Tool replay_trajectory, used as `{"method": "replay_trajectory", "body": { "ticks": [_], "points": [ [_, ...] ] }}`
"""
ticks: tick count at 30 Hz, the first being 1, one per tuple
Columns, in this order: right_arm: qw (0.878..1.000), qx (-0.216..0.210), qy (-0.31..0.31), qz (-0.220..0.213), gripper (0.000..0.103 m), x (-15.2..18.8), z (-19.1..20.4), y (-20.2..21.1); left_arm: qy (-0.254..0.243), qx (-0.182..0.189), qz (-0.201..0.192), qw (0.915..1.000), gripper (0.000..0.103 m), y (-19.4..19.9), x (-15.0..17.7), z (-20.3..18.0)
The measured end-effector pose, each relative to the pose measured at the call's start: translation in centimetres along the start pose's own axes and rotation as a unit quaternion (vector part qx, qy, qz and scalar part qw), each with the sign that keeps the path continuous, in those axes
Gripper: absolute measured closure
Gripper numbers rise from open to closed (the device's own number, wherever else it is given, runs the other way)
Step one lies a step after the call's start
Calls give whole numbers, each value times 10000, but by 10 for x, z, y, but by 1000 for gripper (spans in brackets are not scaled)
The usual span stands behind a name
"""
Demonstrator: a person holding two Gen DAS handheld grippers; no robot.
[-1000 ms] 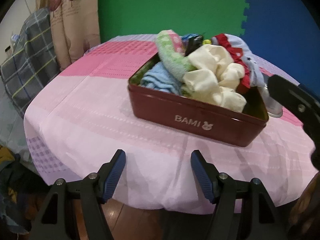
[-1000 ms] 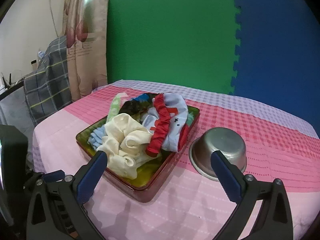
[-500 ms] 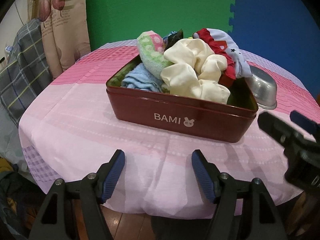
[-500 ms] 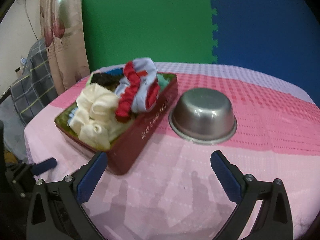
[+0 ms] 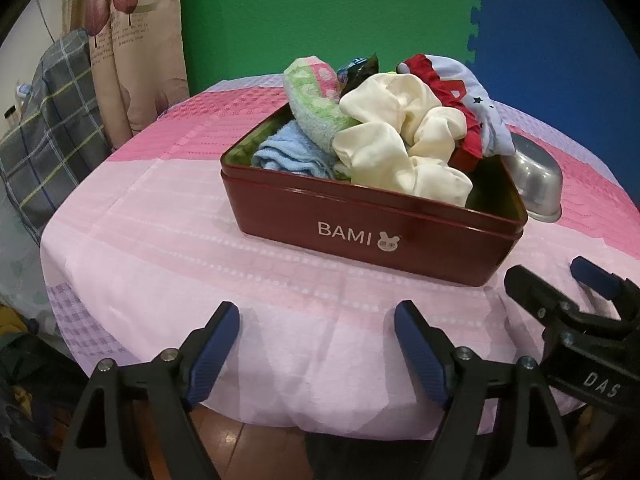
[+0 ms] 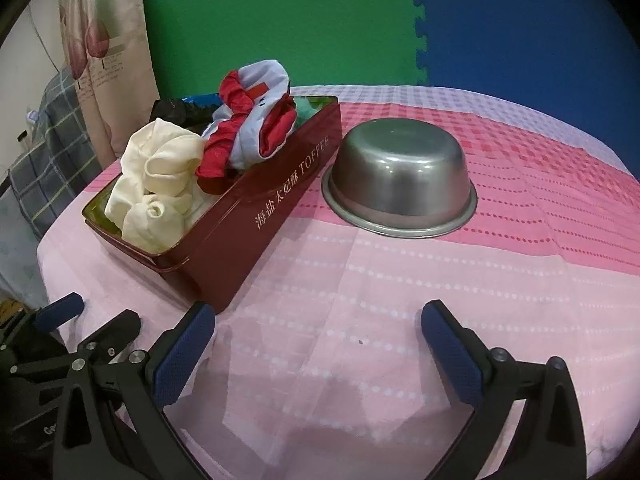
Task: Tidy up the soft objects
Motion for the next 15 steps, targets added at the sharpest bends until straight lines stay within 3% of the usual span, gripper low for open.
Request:
{"method": "replay_trajectory", "body": {
  "ticks": [15],
  "points": [
    [9993, -146, -290, -163, 0, 2, -8, 3, 209, -176, 125, 9996, 19, -2, -5, 1]
  ]
}}
Point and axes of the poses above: each gripper's, at about its wrist camera, not at the fingertips, and y roughly against the way its jaws point, z to its left, x to its underside, the point moved 6 cm from there along -y, roughly the way its jaws point, and after that the axes turned 11 degrees about z, right-handed, at the moved point
